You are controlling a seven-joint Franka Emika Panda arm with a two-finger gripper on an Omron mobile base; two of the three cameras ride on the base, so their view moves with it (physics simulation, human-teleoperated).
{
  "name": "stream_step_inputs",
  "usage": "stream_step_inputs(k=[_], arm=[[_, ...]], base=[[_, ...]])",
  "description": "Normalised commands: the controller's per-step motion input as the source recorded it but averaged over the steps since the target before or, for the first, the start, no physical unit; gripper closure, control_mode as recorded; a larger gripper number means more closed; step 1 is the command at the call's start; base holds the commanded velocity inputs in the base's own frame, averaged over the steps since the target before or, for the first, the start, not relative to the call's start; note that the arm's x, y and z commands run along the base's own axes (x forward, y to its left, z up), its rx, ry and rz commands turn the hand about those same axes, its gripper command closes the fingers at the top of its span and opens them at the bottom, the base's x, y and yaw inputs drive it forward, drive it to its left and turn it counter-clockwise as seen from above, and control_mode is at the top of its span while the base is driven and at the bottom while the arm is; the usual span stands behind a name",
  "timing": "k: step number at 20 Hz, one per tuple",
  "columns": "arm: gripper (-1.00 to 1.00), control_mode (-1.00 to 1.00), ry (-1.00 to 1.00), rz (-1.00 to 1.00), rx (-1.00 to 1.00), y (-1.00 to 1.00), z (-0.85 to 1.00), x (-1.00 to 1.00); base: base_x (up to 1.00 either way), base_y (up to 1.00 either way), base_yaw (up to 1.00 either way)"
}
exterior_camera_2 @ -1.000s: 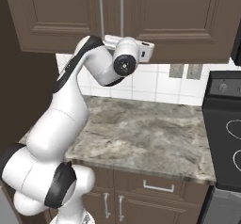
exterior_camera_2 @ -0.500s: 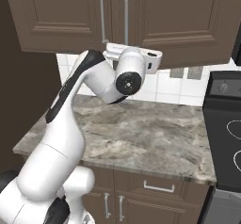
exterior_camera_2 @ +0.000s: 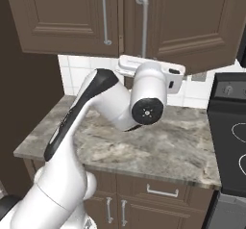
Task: Open the cabinet and move the ladle to the pot. Then close the cabinet.
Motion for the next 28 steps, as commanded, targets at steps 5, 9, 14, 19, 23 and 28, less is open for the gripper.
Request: stream_step_inputs(k=[5,9,14,19,23,28], arm=[[1.0,-1.0,0.0,0.0,0.0,-0.72,0.0,-0.91],[1.0,-1.0,0.0,-0.01,0.0,-0.19,0.0,-0.5],[-1.0,-1.0,0.0,-0.03,0.0,0.68,-0.03,-0.32],[-1.0,-1.0,-0.02,-0.05,-0.08,1.0,0.0,-0.6],[-1.0,-1.0,0.0,-0.08,-0.11,1.0,0.0,-0.57],[-1.0,-1.0,0.0,-0.13,-0.1,1.0,0.01,-0.25]], base=[[0.0,0.0,0.0],[0.0,0.0,0.0],[0.0,0.0,0.0],[0.0,0.0,0.0],[0.0,0.0,0.0],[0.0,0.0,0.0]])
